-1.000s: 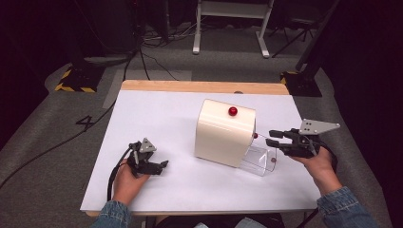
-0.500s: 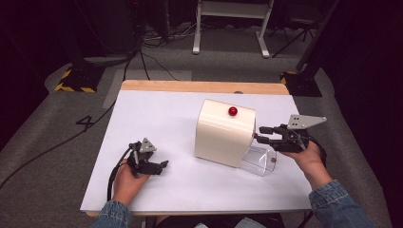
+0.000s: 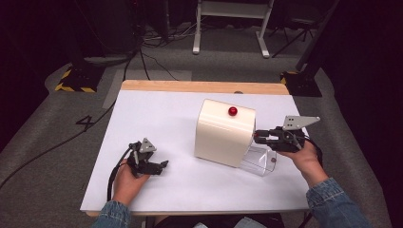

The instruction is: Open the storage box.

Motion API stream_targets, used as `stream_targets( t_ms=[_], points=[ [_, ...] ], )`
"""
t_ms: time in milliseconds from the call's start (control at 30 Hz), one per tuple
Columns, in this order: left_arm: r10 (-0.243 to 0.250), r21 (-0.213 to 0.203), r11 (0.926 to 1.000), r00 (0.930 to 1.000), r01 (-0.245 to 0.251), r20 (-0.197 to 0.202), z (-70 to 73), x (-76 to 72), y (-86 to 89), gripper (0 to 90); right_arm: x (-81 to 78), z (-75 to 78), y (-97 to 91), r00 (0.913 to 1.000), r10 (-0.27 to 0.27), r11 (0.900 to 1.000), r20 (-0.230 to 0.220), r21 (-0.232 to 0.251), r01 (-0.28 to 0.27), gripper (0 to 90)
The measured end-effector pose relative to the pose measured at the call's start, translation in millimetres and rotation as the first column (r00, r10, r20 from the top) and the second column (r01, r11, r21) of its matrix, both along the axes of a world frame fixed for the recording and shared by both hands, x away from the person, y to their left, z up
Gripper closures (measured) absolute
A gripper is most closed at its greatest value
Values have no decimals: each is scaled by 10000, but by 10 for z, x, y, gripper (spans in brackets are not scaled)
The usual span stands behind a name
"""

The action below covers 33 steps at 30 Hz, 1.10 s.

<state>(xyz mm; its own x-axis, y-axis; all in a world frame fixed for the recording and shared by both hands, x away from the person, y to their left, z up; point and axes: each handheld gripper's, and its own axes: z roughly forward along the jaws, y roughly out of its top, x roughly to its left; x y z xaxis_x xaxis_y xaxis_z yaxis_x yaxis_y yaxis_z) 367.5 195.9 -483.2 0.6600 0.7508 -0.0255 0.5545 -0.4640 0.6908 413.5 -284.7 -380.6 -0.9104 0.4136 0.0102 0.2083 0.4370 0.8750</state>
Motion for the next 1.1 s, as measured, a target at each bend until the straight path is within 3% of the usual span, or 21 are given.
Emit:
stream_targets(
  t_ms=[133,333,1100],
  points=[
    [1,-1,10000,10000,-1,0,0,0,0,193,-17,5,7,9995,147,9998,278,-120,-144,736],
    [0,-3,10000,10000,0,5,0,-1,0,193,-32,18,-30,9997,139,9999,181,-65,-138,738],
    [4,-4,10000,10000,-4,13,-1,-1,0,193,-284,62,-540,9986,-456,9989,264,111,454,738]
  ],
)
